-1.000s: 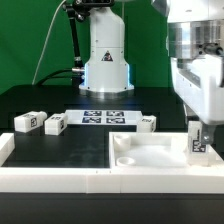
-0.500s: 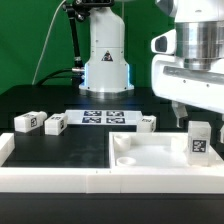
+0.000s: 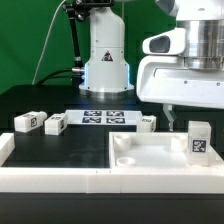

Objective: Assemble one leg

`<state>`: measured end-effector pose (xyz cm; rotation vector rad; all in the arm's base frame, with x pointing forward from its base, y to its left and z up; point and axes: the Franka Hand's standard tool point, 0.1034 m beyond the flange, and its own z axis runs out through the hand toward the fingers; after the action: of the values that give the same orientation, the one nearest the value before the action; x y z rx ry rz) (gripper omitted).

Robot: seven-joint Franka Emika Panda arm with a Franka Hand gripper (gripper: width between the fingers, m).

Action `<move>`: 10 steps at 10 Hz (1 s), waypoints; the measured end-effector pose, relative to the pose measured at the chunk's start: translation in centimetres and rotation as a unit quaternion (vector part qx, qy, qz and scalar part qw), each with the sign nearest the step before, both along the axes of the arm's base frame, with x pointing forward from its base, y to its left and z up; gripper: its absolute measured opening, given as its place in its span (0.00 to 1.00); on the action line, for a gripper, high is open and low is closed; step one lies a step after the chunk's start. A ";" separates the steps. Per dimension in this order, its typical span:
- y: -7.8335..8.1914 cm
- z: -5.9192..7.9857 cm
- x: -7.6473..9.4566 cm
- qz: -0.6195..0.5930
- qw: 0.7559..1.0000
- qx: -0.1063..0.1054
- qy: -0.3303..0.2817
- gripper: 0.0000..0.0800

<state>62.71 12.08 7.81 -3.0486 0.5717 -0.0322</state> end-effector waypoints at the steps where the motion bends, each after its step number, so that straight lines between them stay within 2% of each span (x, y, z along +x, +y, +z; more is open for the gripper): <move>1: 0.0 0.0 0.1 0.028 1.000 -0.001 -0.006 0.81; 4: -0.2 -0.2 0.0 0.065 0.998 -0.003 -0.006 0.81; 5: -0.2 -0.2 0.0 0.062 0.998 -0.002 -0.006 0.70; 6: -0.2 -0.2 0.0 0.051 0.999 -0.002 -0.006 0.70; 7: -0.3 -0.2 0.0 0.051 0.999 -0.002 -0.006 0.45; 8: -0.2 -0.2 0.0 0.042 0.999 -0.001 -0.005 0.36; 10: -0.3 -0.2 0.0 -0.085 0.996 0.004 0.000 0.36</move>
Offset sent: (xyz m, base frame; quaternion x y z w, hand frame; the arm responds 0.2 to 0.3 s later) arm 0.0000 0.0000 0.0000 0.0000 0.0000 0.0000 1.0000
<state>62.67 11.81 7.59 -2.9833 0.8278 -0.0364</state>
